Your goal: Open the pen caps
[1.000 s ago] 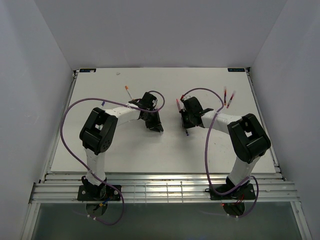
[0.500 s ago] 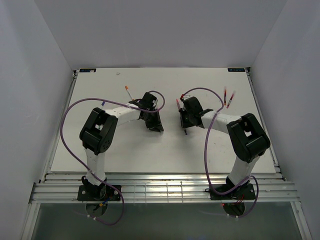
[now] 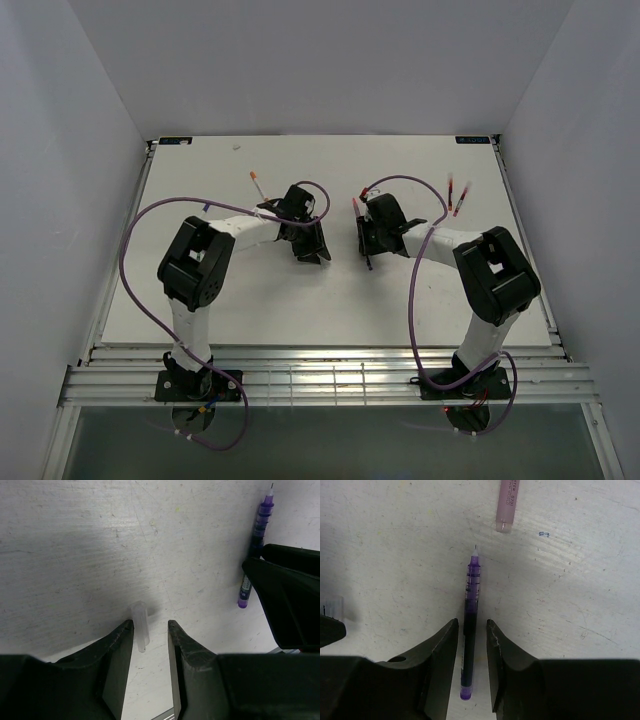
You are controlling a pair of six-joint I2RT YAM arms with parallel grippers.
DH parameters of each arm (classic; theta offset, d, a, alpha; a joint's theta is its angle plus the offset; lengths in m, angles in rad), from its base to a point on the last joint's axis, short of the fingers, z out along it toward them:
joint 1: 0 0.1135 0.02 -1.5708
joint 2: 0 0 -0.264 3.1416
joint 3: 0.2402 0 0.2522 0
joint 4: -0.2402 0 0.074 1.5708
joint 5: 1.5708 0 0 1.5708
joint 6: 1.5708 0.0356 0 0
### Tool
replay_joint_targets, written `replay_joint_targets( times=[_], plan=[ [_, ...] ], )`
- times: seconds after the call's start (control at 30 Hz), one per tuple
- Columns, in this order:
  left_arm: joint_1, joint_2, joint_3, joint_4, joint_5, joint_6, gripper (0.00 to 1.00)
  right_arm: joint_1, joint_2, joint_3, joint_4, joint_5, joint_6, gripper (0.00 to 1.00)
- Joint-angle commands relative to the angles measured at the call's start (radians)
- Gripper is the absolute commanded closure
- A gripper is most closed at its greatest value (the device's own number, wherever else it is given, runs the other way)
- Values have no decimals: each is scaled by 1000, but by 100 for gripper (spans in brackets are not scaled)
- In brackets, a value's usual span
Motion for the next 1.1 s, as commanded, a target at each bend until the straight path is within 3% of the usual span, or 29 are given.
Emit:
replay_joint_targets(
  times=[0.0, 0.13, 0.27, 0.73, 0.87, 1.07],
  plan=[
    [6, 15, -59, -72, -135, 34, 53, -3, 18, -26, -40, -1, 0, 64],
    [7, -8, -66, -72, -138, 37, 49, -3, 9, -28, -40, -1, 0, 60],
    [7, -37, -80, -70, -152, 37, 43, -5, -3, -23, -49, 0, -3, 49],
    [7, -127, -143, -60, -149, 34, 36, -8, -187, -3, -125, 31, -21, 43],
    [7, -192, -152, -63, -164, 42, 36, -76, -218, 56, -190, 77, -40, 37],
    [7, -279, -128, -63, -116, 59, 36, -286, -163, 202, -267, 59, -66, 39]
  ],
)
